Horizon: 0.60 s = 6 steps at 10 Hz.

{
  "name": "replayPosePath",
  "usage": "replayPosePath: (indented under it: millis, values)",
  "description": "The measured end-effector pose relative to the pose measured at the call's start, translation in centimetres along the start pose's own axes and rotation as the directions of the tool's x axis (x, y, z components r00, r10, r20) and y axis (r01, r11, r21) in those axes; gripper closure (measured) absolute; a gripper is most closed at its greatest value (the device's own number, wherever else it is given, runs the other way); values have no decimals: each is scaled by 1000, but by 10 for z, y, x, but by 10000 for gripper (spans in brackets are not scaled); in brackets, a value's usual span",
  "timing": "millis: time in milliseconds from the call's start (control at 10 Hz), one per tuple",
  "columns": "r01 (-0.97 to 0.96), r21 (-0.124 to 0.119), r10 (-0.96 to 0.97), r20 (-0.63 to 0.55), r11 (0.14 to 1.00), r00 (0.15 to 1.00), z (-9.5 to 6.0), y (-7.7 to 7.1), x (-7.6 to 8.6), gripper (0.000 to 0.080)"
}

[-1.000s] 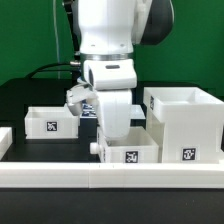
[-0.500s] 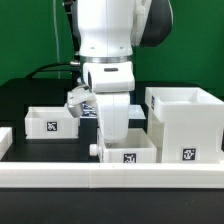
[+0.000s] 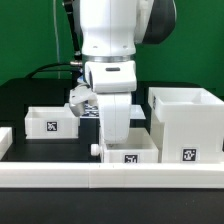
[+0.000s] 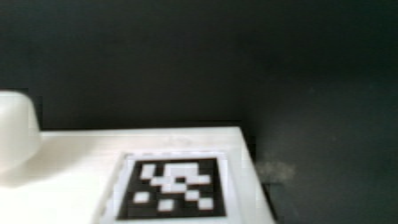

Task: Assemble drawer

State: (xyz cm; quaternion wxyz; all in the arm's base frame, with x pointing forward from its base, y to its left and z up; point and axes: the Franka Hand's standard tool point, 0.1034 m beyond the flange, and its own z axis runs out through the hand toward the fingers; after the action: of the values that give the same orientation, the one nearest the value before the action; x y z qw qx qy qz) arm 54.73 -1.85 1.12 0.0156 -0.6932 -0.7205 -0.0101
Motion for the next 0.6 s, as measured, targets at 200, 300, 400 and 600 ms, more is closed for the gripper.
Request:
replayPosePath:
  millis: [200, 300, 400, 600]
  values:
    - [-2, 2, 2, 0, 1000, 1000, 1, -1, -1, 757]
    - [-4, 2, 4, 0, 1000, 1000, 1, -1, -1, 757]
    - [-34, 2, 34, -1, 999, 999, 1, 0, 3, 757]
    - [-53, 4, 53, -2, 999, 999, 2, -1, 12, 757]
